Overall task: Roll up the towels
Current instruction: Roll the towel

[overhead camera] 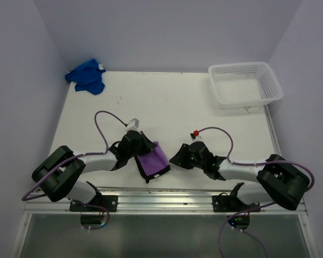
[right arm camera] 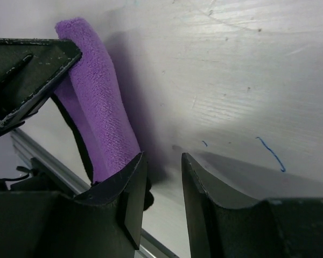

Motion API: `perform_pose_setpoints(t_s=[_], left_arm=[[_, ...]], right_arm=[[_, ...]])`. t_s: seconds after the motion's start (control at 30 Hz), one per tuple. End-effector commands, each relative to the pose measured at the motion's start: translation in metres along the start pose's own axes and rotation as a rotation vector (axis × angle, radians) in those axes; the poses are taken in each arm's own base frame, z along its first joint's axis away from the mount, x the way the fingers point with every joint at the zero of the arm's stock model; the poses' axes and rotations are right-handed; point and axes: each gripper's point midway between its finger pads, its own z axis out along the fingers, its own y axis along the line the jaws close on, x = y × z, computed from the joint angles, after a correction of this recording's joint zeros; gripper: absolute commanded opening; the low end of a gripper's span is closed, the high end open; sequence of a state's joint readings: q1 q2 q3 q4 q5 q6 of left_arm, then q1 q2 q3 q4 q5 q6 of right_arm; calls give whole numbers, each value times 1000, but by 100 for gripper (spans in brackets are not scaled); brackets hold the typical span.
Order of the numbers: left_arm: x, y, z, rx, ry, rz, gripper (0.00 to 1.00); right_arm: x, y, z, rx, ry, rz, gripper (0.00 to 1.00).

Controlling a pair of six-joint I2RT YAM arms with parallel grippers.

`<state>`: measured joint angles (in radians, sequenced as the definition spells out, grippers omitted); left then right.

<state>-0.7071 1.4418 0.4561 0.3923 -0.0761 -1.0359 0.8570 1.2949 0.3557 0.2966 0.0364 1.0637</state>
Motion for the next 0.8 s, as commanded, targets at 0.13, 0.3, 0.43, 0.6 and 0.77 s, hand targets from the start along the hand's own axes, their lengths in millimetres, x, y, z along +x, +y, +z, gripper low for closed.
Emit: perform_pose_setpoints(t_s=[0.13,0.3,0.43,0.6,0.77], left_arm=[[-20,-14,-4,53,-79,8,0],[-20,-13,-3,48,-83,9,0],[-18,-10,-3,40,-80,7,0],[-19,-6,-4,26,-86,-1,0],[-19,-3,-5,16,-94,-10,0]], right_arm=[[4,47,8,-197,59,92,38],[6,52,7,-217,66,85,40],[6,52,6,-216,62,83,42],[10,56,9,-222,80,83,45],[15,62,13,-239,98,86,48]])
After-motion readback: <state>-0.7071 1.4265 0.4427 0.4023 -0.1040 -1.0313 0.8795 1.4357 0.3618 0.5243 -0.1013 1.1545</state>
